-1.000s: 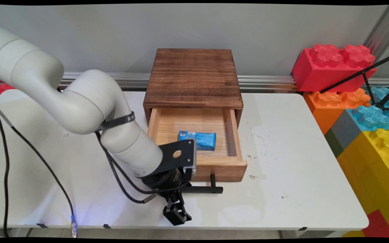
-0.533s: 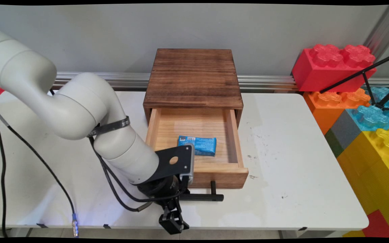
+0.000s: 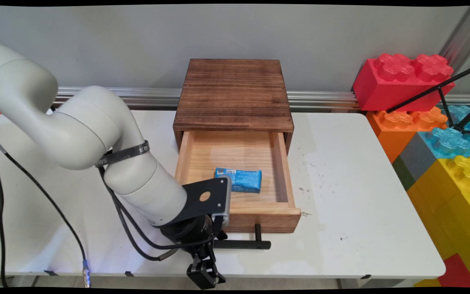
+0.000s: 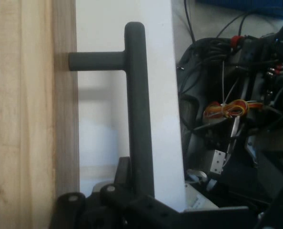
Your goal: Open the drawer
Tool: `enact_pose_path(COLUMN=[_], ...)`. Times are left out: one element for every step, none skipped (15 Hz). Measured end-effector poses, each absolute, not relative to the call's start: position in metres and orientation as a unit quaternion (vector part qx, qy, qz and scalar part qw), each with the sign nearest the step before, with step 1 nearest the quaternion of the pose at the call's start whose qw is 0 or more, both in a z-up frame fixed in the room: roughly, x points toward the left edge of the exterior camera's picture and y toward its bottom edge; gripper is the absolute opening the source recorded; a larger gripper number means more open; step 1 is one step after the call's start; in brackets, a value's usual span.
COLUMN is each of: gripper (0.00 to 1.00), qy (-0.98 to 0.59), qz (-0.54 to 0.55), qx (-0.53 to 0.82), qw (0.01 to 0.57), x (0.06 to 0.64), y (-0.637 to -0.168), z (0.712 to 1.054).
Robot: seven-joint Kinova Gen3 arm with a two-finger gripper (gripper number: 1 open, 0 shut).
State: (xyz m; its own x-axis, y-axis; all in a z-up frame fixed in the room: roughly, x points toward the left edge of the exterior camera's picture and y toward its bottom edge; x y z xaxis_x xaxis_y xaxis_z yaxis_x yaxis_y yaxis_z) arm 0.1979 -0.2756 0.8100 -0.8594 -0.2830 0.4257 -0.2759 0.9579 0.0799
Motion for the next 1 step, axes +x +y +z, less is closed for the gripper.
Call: enact_pose_path(gripper=[1.0], qy=[-0.964], qz=[-0.009], qx=[0.144], qw=[0.223], x=[0.1985], y=[-0.275], z=[0.8114])
